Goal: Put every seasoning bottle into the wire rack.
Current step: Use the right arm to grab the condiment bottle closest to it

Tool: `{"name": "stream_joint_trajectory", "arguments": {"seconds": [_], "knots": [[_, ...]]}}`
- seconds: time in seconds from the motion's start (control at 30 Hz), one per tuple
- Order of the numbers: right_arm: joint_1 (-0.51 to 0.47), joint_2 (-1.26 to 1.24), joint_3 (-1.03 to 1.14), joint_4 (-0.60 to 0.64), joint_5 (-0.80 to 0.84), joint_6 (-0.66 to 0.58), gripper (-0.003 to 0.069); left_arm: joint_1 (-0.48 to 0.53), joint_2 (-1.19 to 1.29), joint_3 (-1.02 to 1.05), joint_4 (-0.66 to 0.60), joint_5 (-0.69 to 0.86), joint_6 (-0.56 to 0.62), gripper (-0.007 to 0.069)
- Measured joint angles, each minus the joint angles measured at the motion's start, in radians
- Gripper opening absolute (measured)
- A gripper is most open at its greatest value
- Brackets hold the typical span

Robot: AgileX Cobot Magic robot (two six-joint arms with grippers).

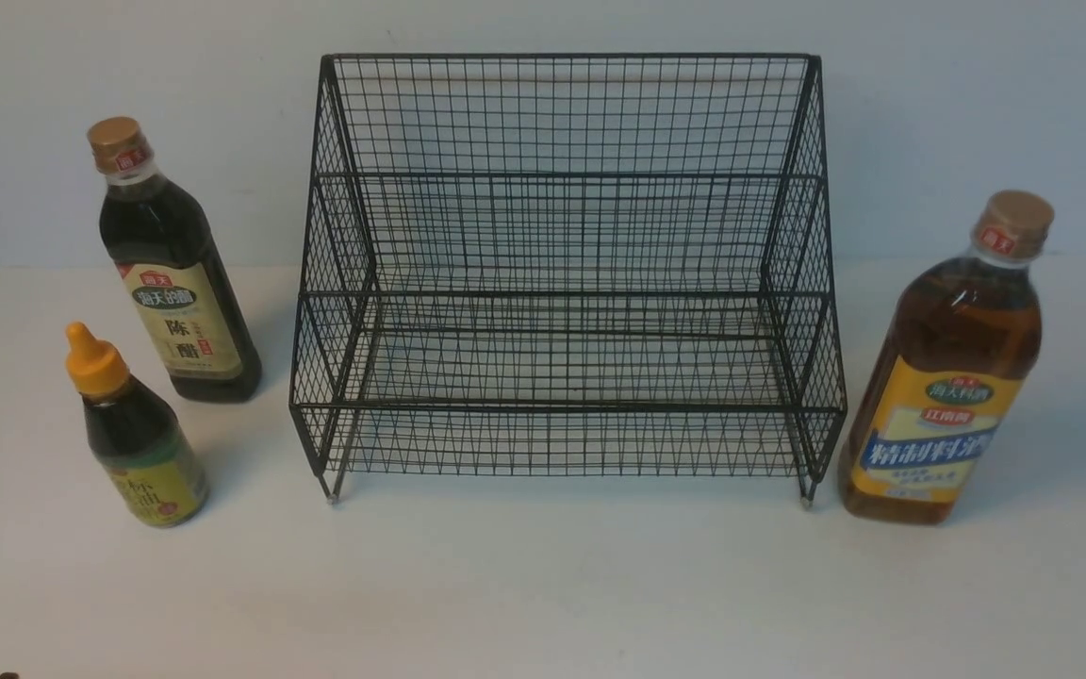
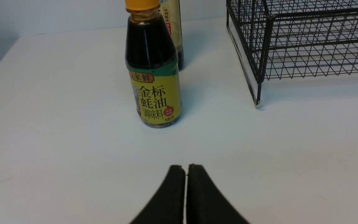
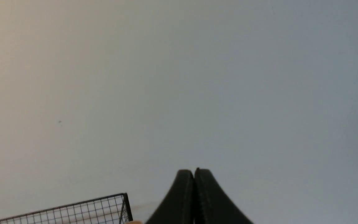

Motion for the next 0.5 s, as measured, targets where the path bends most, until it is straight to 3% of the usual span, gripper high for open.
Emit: {"name": "stream_joint_trajectory", "arguments": {"seconds": [0.13,0.3,0.4,0.5], "knots": [[0.004,0.229,-0.09,-0.119,-0.037,0.058,-0.0015,0.0,0.0,0.0,0.0,0.0,0.0,-0.0005],[0.065,0.442,-0.186,-0.252,-0.142,0.252,0.002,0.0,0.0,0.0,0.0,0.0,0.0,-0.0005],[0.117,0.547,-0.235,-0.307,-0.2,0.289,0.0071,0.0,0.0,0.0,0.0,0.0,0.0,-0.0005],[0.191,0.72,-0.31,-0.328,-0.258,0.247,0.021,0.0,0.0,0.0,0.0,0.0,0.0,-0.0005]]}}
